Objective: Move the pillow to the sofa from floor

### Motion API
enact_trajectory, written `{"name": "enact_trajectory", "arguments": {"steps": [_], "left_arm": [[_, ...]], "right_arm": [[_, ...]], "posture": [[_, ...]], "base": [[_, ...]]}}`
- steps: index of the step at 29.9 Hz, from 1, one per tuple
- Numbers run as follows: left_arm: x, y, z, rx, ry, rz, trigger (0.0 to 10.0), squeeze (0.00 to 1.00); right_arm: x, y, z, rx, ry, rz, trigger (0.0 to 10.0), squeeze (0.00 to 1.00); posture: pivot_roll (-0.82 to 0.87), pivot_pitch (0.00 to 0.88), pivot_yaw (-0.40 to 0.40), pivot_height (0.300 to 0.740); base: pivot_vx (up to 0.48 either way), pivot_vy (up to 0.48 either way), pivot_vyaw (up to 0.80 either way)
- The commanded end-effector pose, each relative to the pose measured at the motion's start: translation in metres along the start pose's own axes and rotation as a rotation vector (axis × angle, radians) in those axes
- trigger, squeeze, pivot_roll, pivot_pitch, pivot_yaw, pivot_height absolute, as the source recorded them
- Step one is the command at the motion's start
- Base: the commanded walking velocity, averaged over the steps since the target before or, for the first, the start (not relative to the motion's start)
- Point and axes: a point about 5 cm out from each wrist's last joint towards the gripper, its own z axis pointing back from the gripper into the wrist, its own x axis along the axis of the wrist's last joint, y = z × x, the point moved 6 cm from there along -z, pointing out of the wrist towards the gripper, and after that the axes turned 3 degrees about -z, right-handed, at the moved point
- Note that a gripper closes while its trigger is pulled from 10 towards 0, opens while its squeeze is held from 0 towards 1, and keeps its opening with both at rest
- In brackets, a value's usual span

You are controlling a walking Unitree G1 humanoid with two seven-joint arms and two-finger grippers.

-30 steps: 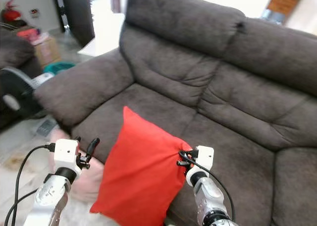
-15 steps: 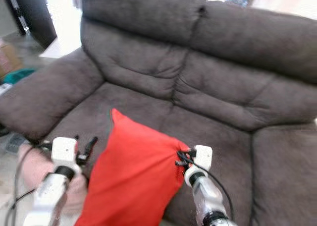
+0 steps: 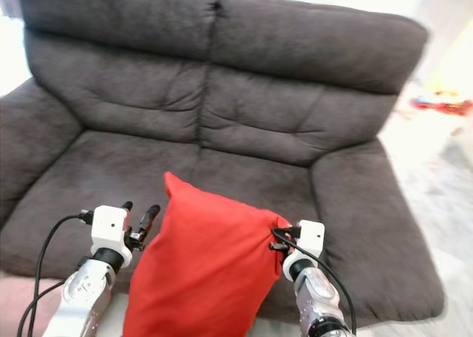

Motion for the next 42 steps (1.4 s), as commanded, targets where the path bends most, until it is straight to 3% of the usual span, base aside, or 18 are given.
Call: {"name": "enact_trajectory", "arguments": {"steps": [1,11,15,16,17,21,23,24,26,29,36,42], "left_arm": [[-0.001,-0.002,0.000,0.002,0.003,0.019,10.0,0.00],[0.001,-0.003,0.002,-0.017,-0.003,0.020,10.0,0.00],[0.004,-0.003,0.002,-0.037,-0.002,-0.005,10.0,0.00],[0.007,-0.002,0.002,-0.056,-0.002,-0.015,10.0,0.00],[0.009,-0.003,0.003,-0.087,-0.001,-0.013,10.0,0.00],[0.007,-0.011,0.008,-0.200,0.029,-0.010,10.0,0.00],[-0.001,-0.021,0.016,-0.321,0.085,-0.012,10.0,0.00],[-0.001,-0.021,0.016,-0.321,0.085,-0.012,10.0,0.00],[-0.010,-0.025,0.027,-0.424,0.147,-0.068,10.0,0.00],[-0.013,-0.022,0.035,-0.492,0.192,-0.125,10.0,0.00],[-0.015,-0.020,0.048,-0.604,0.250,-0.199,10.0,0.00],[-0.022,-0.021,0.062,-0.692,0.310,-0.233,10.0,0.00]], "right_arm": [[0.045,-0.009,-0.004,-0.022,-0.151,0.036,10.0,0.00],[0.046,-0.004,-0.004,-0.002,-0.152,0.078,10.0,0.00],[0.044,0.004,-0.006,0.051,-0.117,0.181,10.0,0.00],[0.041,0.014,-0.007,0.116,-0.089,0.284,10.0,0.00],[0.042,0.019,-0.007,0.163,-0.078,0.326,10.0,0.00],[0.047,0.027,-0.007,0.236,-0.074,0.384,10.0,0.00],[0.049,0.032,-0.006,0.289,-0.063,0.426,10.0,0.00],[0.049,0.032,-0.006,0.289,-0.063,0.426,10.0,0.00],[0.047,0.041,-0.003,0.372,-0.040,0.489,10.0,0.00],[0.040,0.048,0.001,0.465,0.014,0.567,10.0,0.00],[0.019,0.056,0.016,0.640,0.145,0.684,10.0,0.00],[-0.001,0.051,0.031,0.739,0.274,0.768,10.0,0.00]], "posture": [[0.20,0.024,-0.117,0.740],[0.20,0.034,-0.118,0.740],[0.20,0.039,-0.115,0.740],[0.20,0.041,-0.114,0.740],[0.20,0.044,-0.113,0.740],[0.20,0.044,-0.114,0.740],[0.20,0.043,-0.114,0.740],[0.20,0.043,-0.114,0.740],[0.20,0.041,-0.114,0.740],[0.20,0.037,-0.111,0.740],[0.21,0.031,-0.109,0.740],[0.21,0.028,-0.108,0.740]], "base": [[0.000,0.000,-0.78],[0.000,0.000,-0.06],[0.000,0.000,0.00],[0.000,0.000,0.00],[0.000,0.000,0.00],[0.000,0.000,0.00],[0.000,0.000,0.00],[0.000,0.000,0.00],[0.000,0.000,0.00],[0.000,0.000,0.00],[0.000,0.000,0.00],[0.000,0.000,0.00]]}}
